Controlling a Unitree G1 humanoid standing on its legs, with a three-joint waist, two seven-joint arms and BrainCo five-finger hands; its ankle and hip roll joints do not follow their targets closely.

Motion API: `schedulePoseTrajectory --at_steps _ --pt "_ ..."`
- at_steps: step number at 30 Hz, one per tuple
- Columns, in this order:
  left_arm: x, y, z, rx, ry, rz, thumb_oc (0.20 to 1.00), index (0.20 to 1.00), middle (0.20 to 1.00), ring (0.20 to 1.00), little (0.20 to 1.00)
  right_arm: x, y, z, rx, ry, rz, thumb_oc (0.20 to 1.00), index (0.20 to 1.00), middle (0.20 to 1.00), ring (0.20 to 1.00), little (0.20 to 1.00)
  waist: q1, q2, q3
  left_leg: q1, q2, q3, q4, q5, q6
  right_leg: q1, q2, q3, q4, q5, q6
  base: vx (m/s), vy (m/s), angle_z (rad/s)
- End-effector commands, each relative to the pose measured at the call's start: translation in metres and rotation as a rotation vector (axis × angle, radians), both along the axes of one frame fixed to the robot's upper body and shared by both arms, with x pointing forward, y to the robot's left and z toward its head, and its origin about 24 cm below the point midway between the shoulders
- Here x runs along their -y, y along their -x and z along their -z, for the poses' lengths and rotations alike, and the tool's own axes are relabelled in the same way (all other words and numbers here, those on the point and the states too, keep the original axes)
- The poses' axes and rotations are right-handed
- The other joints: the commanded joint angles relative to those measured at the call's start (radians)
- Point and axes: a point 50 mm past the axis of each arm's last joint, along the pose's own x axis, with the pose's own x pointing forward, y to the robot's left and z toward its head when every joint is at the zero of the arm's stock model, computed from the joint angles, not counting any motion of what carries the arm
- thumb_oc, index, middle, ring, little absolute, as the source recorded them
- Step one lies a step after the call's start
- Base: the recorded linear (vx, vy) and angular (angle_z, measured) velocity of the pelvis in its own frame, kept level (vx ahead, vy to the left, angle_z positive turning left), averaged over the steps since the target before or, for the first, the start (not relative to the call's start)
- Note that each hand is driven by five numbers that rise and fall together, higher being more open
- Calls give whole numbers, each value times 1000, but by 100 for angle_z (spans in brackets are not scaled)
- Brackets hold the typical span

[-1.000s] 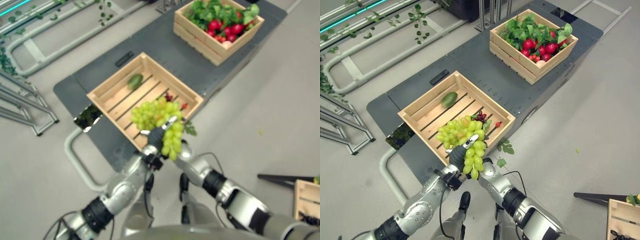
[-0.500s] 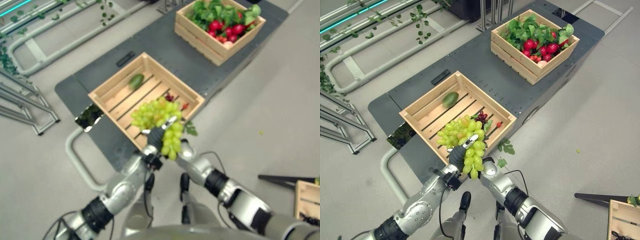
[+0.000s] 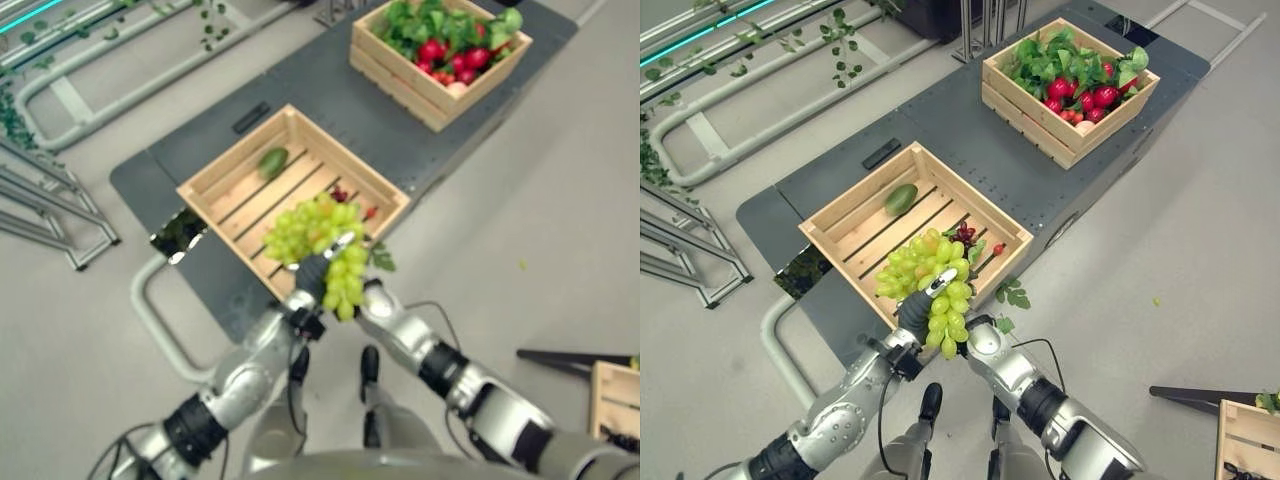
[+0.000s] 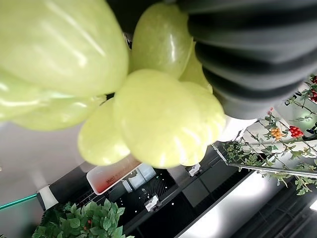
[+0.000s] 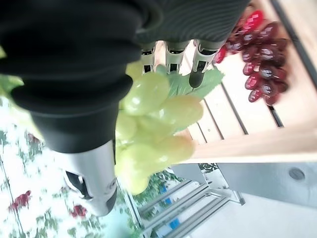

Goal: Pick up the fruits from the basket on one side to the basket on the other side

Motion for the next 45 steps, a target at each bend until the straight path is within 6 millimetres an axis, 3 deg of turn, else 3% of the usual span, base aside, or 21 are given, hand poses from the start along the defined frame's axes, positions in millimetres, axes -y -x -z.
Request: schedulePoseTrajectory --at_steps 1,17,26,45 --pt "-5 -5 -26 119 93 -42 200 200 200 200 200 -26 6 -36 50 -306 -64 1000 1000 1000 1000 1000 -28 -32 -31 -33 -70 -47 8 -64 73 -18 -51 -4 33 -61 110 0 0 0" --pt "5 -3 -28 114 107 -16 200 200 200 200 200 -45 17 -31 -102 -510 -88 1000 1000 1000 1000 1000 -29 -30 -31 -28 -70 -40 9 -67 73 -18 -50 3 38 -66 108 0 0 0" --pt "12 -1 -28 126 108 34 200 200 200 200 200 -54 13 -36 -61 -445 -130 1000 1000 1000 1000 1000 -20 -27 -31 -26 -71 -45 8 -68 72 -14 -49 -3 34 -67 107 0 0 0" --pt "20 5 -30 134 112 108 200 200 200 200 200 -75 -3 -66 81 -351 -123 1000 1000 1000 1000 1000 6 -22 -34 -27 -69 -54 7 -70 71 -12 -49 -12 33 -71 104 1 0 0"
